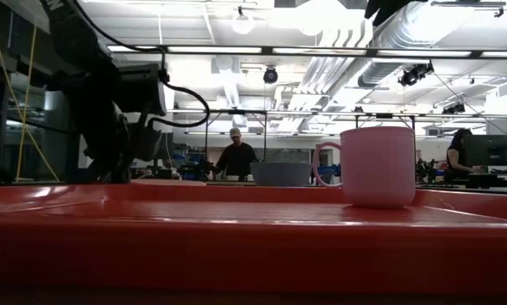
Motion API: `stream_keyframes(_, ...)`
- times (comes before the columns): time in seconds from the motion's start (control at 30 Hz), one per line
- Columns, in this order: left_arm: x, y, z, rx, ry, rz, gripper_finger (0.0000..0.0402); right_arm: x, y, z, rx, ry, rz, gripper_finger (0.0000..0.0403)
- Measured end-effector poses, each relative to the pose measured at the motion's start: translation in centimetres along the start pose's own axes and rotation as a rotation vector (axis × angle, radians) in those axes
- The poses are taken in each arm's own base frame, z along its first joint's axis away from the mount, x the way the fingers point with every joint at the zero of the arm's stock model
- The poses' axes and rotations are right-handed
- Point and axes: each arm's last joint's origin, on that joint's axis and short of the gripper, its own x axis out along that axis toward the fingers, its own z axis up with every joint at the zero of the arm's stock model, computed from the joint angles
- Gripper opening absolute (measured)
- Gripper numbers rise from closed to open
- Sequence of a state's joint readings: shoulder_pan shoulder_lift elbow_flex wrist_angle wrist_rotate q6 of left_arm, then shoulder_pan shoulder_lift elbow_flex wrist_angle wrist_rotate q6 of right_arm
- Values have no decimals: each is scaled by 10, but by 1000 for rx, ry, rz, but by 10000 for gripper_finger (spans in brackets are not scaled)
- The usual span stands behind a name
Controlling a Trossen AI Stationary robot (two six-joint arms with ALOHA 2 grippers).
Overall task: Set up tray
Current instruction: Put the pink plate below the purple mug on the red tray
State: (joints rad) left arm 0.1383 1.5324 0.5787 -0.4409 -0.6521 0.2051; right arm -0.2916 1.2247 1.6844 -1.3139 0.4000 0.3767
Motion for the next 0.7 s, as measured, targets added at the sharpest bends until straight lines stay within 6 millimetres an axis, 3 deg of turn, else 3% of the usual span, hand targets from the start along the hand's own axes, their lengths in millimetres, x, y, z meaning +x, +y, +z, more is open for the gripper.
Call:
stream_keyframes(0.43,-39,35,39,94,-9,-11,12,0,0,0,-3,0,0,158)
stream_keyframes(0.7,-53,45,40,112,52,5,12,0,0,0,-19,0,-1,156)
